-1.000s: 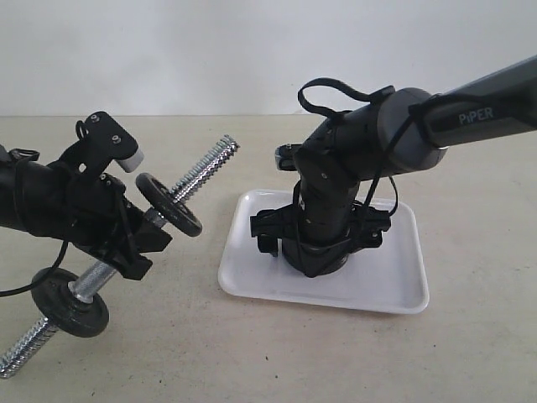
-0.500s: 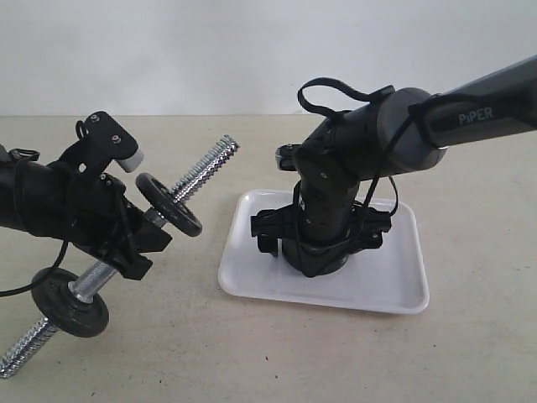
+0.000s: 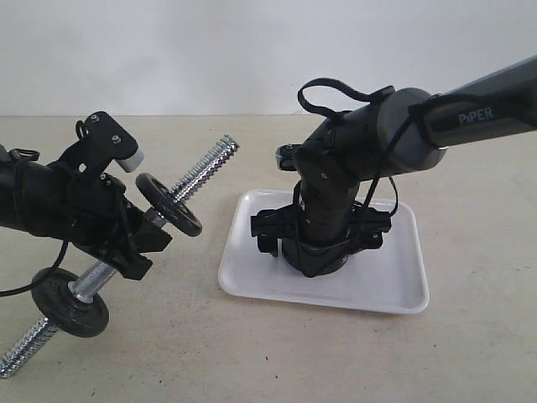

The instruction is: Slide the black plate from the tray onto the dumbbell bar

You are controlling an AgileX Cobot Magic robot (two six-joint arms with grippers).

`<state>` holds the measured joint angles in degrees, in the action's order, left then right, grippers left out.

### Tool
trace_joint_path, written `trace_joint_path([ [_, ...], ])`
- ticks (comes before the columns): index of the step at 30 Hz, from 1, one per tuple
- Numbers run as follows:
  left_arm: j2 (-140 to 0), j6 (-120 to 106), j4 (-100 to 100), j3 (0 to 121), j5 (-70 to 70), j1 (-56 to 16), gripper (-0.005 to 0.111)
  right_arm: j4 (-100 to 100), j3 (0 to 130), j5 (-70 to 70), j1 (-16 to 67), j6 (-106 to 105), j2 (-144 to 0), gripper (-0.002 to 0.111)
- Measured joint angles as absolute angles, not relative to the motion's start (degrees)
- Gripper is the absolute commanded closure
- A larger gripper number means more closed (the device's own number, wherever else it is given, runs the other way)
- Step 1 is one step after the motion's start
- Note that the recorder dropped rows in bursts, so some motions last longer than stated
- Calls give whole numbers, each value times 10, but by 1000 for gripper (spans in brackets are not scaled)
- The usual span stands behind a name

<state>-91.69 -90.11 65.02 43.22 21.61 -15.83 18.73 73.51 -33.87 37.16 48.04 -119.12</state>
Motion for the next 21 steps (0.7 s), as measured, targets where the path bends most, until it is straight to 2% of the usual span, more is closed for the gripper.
trace_joint_path([
  [21,-917,-901,650,432,216,-158,102,187,735,-334,372,480,-1191,3],
])
